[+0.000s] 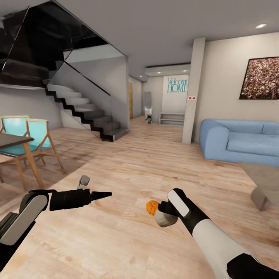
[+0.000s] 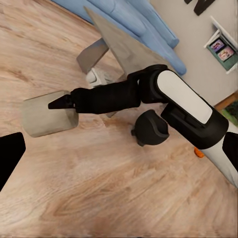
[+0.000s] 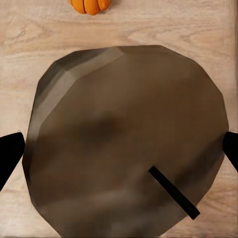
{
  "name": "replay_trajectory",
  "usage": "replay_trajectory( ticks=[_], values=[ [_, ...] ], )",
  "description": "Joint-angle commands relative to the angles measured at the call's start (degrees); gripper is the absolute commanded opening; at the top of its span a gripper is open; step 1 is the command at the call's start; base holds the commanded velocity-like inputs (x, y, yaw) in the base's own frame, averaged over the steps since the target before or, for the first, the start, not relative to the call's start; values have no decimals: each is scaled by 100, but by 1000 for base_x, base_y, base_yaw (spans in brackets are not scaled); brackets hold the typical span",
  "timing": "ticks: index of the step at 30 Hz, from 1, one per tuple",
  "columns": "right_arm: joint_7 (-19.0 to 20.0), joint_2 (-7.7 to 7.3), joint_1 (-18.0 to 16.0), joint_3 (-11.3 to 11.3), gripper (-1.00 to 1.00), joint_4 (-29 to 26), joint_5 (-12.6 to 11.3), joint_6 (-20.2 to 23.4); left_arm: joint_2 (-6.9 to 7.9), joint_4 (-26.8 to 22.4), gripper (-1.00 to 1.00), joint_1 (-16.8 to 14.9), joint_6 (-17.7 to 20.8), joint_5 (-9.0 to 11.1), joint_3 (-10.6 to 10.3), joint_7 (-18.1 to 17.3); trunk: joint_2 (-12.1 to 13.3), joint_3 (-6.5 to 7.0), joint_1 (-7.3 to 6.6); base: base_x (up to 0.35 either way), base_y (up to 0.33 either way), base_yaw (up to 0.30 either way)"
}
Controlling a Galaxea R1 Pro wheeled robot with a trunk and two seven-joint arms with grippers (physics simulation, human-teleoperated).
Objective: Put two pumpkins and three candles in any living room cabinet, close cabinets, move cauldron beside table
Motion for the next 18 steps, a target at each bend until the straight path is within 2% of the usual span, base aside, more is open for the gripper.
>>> replay_trajectory(
  ticks=[1,18],
  values=[
    [-67,-1,-8,23,-100,-3,-54,-2,4,1,100,-2,6,-27,-1,-40,-3,-4,-4,-231,263,-273],
    [-62,0,-8,32,-100,-3,-59,-6,4,1,100,-2,6,-27,-2,-40,-3,47,-4,-237,261,-273]
  ],
)
